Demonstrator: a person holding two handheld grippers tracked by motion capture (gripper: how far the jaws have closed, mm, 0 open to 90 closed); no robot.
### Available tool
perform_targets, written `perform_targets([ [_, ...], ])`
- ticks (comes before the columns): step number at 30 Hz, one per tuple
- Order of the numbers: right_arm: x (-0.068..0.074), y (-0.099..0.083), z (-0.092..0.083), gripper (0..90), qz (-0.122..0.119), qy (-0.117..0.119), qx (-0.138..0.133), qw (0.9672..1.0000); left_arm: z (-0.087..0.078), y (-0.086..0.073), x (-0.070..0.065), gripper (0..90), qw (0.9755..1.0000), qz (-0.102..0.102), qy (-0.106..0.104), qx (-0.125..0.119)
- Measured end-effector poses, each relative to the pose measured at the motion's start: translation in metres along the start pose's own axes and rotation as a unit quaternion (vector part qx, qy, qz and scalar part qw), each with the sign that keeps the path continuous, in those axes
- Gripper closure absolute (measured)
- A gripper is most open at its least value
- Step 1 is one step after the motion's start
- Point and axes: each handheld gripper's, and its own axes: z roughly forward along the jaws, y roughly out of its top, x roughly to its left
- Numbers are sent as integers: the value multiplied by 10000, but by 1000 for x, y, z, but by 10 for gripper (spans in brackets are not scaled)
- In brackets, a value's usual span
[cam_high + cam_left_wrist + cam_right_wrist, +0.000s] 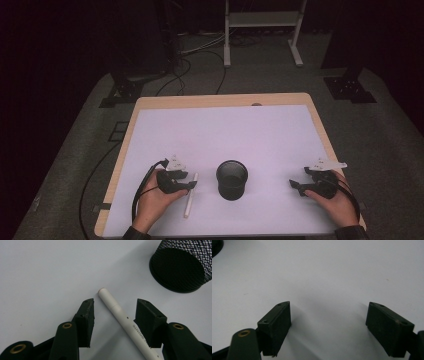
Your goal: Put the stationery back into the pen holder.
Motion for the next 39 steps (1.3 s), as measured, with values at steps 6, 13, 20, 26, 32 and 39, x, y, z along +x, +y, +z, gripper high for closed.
perform_targets([
  [6,0,0,0,189,2,3,1,10000,9,2,-2,546,9999,80,28,138],
  [13,0,0,0,190,3,3,0,10000,16,2,-2,602,9993,134,65,338],
  [20,0,0,0,189,2,3,1,10000,17,3,1,692,9989,140,112,430],
  [26,0,0,0,189,4,4,0,10000,17,3,4,761,9988,179,104,442],
  [32,0,0,0,190,4,4,-1,10000,14,2,7,786,9987,128,57,496],
  [39,0,0,0,190,3,3,1,10000,12,2,8,759,9984,91,9,553],
])
